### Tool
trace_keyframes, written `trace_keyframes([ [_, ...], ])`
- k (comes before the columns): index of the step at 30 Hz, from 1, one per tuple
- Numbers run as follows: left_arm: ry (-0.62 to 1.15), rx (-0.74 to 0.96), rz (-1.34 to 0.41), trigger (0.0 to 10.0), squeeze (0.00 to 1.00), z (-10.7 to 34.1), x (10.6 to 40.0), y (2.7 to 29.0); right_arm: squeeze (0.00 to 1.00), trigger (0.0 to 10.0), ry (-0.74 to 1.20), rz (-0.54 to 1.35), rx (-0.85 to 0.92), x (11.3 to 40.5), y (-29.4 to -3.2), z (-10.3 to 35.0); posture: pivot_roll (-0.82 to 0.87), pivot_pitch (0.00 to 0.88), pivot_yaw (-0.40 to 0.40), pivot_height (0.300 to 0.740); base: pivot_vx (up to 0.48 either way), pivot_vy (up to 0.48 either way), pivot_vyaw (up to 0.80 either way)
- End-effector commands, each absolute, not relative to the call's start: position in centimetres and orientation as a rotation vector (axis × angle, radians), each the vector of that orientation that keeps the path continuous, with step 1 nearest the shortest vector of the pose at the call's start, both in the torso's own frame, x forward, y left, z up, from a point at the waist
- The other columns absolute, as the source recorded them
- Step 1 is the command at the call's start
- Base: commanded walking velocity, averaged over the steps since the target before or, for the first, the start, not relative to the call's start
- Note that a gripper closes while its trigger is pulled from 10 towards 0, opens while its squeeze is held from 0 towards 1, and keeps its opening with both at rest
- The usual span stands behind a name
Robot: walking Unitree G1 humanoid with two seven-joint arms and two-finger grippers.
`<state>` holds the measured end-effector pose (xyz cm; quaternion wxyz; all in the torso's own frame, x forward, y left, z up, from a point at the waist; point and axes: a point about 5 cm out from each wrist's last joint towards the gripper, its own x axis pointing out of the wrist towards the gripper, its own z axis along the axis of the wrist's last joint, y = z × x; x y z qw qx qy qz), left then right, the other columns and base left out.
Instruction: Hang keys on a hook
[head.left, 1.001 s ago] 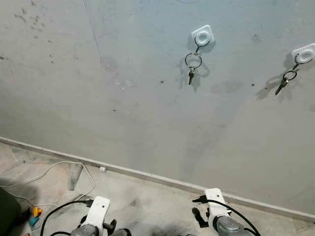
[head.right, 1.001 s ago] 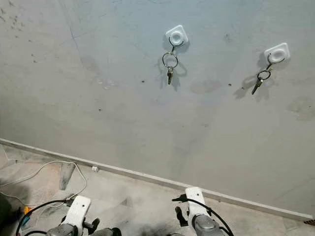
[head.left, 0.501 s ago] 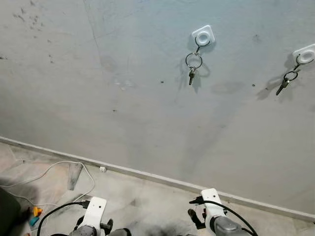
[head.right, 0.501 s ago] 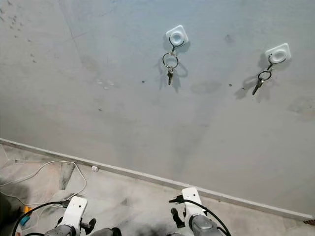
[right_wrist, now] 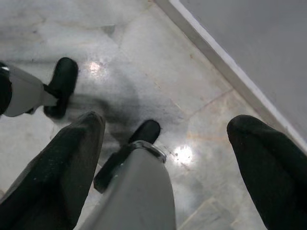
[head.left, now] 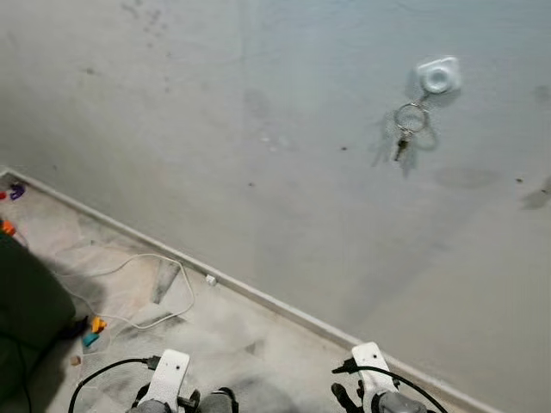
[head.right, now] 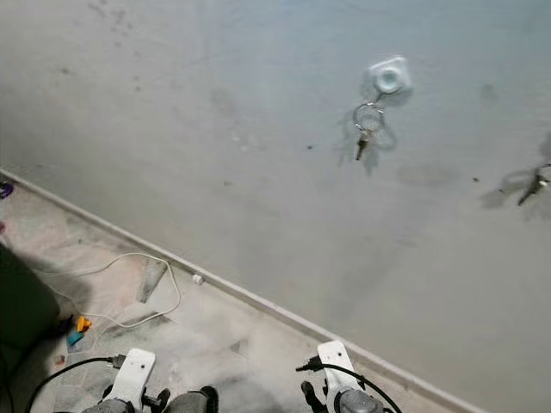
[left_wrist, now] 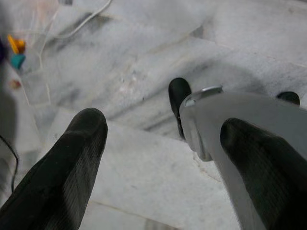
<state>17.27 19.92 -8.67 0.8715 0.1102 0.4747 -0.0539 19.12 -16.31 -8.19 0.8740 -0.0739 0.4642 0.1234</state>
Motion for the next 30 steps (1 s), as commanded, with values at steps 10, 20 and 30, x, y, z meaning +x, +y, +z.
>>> trace_keyframes([
  [10,1.023,0.242,-0.102,10.0,0.00,-9.0,16.5,20.1,0.00,10.0,0.998,0.288,-0.159,18.5,-16.0,-8.5,0.04,0.126,-0.021,0.740,0.000,0.000,0.80],
  [20,1.018,0.266,-0.088,10.0,0.00,-8.9,16.6,20.5,0.00,10.0,1.008,0.292,-0.160,18.3,-15.9,-8.6,0.04,0.126,-0.014,0.740,0.000,0.000,0.80],
  [30,0.877,0.318,-0.021,10.0,0.00,-6.8,20.1,21.9,0.00,10.0,1.009,0.277,-0.141,18.2,-15.9,-8.7,0.04,0.139,-0.018,0.740,0.000,0.000,0.80],
])
